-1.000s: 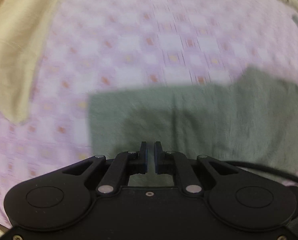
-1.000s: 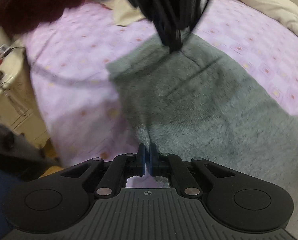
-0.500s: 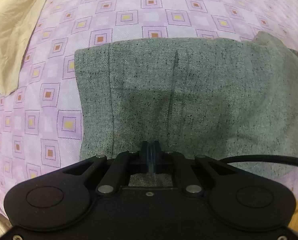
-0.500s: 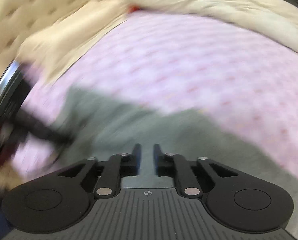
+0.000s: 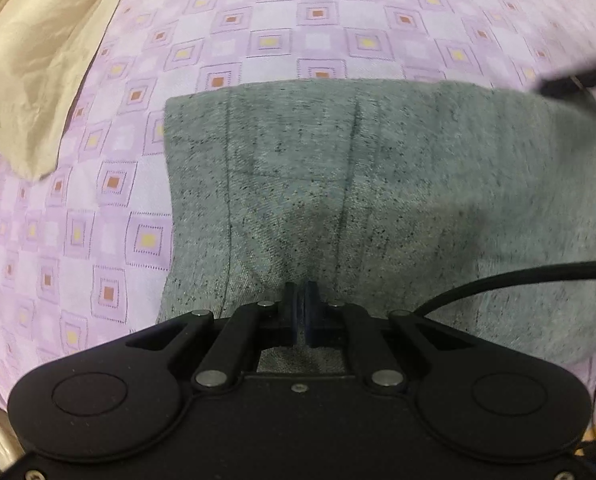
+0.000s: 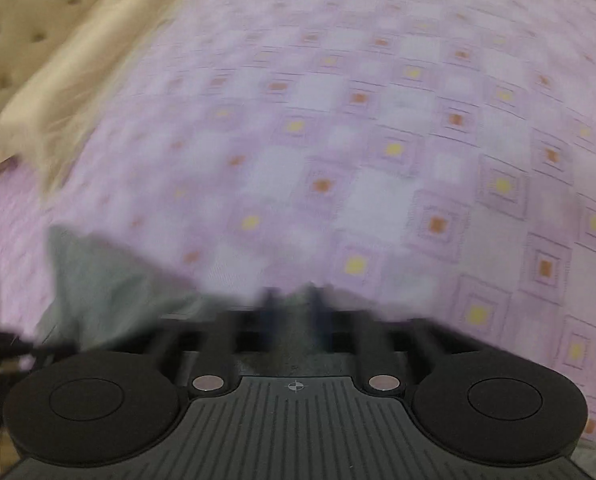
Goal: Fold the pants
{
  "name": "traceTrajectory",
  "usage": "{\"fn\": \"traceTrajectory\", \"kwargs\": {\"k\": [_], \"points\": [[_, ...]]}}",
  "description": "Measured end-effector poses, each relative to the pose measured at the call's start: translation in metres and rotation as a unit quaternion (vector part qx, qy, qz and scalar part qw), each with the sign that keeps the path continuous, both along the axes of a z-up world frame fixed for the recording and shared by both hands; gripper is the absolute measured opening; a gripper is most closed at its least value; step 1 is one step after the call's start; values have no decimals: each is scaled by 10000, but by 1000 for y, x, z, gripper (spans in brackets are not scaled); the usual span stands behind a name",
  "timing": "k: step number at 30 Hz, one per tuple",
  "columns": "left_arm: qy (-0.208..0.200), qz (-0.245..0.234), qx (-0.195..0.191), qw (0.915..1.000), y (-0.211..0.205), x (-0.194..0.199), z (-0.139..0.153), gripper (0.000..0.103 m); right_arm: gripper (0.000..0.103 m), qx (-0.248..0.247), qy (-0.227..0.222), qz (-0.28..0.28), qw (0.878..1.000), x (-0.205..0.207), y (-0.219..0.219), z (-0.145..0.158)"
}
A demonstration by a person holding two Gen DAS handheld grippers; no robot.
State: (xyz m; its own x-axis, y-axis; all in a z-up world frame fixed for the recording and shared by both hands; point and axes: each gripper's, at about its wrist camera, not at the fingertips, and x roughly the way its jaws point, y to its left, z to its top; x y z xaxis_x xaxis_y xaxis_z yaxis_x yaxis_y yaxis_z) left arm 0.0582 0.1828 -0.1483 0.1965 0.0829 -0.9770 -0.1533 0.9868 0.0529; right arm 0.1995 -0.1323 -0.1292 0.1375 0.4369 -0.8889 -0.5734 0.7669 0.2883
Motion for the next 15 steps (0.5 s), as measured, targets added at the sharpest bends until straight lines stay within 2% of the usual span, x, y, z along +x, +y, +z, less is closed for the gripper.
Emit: {"fn": "traceTrajectory", "kwargs": {"k": [2, 4, 7, 9, 13, 15], "points": [[-51, 228, -85, 9997, 8, 0, 7, 10, 5, 9, -298, 373, 9989, -33, -2, 11], [-284, 415, 44, 9987, 10, 1, 24, 9, 5, -64, -556, 624, 9965, -67, -6, 19], [-756, 304, 231, 9964, 1, 11, 49, 9, 5, -179, -743, 820, 9937, -104, -10, 19], [-957, 203, 216, 9950, -8, 25, 57, 9, 5, -291, -704, 900, 9930, -116, -8, 14], [-1021, 94, 175, 9946, -25, 60, 45, 11, 5, -247, -543, 702, 9958, -115, -12, 8], [-807, 135, 176, 9965, -30, 64, 29, 11, 5, -183, -539, 598, 9966, -110, -15, 11]]}}
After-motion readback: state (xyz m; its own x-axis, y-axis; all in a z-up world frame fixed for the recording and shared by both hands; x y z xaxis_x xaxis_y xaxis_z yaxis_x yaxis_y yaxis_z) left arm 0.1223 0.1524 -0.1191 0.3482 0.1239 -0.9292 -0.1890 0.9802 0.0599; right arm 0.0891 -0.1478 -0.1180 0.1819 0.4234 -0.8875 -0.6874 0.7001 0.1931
